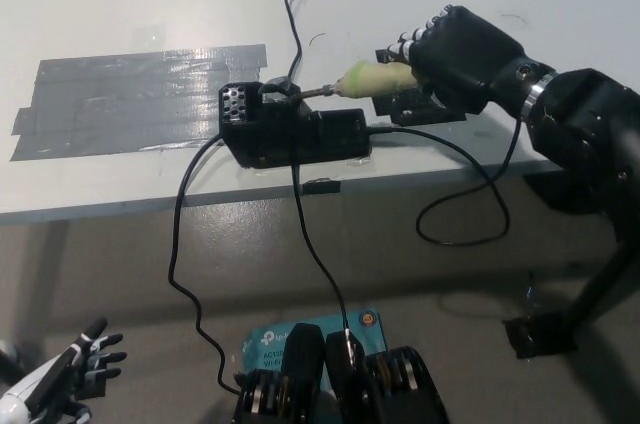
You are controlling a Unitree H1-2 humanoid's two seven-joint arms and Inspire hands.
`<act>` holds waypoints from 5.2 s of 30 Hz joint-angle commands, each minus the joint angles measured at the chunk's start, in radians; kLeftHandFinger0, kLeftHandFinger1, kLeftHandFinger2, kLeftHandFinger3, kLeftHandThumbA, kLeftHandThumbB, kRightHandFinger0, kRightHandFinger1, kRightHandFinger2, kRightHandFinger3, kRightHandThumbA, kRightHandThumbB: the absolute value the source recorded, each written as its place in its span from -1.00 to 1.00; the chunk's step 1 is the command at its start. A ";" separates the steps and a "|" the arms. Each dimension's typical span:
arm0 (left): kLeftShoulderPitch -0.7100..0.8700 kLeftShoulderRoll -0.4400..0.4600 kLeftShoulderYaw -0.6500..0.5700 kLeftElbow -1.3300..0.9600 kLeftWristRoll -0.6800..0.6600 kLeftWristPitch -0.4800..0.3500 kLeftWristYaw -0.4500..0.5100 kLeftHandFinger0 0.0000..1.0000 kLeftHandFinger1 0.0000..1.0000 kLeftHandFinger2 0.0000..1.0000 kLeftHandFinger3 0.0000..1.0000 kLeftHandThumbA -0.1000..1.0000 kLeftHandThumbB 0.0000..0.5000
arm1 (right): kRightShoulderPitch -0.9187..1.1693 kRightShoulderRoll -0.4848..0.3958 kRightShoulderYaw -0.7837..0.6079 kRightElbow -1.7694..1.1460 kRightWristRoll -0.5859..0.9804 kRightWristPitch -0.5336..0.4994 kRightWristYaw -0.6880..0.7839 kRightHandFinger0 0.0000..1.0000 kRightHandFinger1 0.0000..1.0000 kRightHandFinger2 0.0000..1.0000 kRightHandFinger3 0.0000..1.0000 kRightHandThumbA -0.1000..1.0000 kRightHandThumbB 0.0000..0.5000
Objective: The robot uses its right hand to grab and lift the soldering gun kept on the middle of the table and puts it in its base
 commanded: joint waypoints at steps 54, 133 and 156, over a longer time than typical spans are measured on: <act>-0.022 0.027 -0.016 -0.043 -0.004 -0.014 -0.026 0.83 0.95 1.00 1.00 1.00 0.32 | -0.099 -0.009 0.092 0.028 -0.094 -0.019 -0.078 -1.00 -1.00 -0.50 -0.22 -0.84 -0.43; -0.099 0.024 -0.108 -0.083 0.044 0.025 -0.022 0.86 0.92 1.00 1.00 1.00 0.01 | -0.382 0.218 0.409 0.475 -0.206 -0.035 -0.379 -1.00 -1.00 -0.35 -0.45 -0.96 -0.15; -0.085 0.028 -0.111 -0.088 0.045 0.025 -0.024 0.87 0.92 1.00 1.00 1.00 0.01 | -0.271 0.207 0.288 0.014 -0.163 0.266 0.304 1.00 1.00 1.00 1.00 0.51 1.00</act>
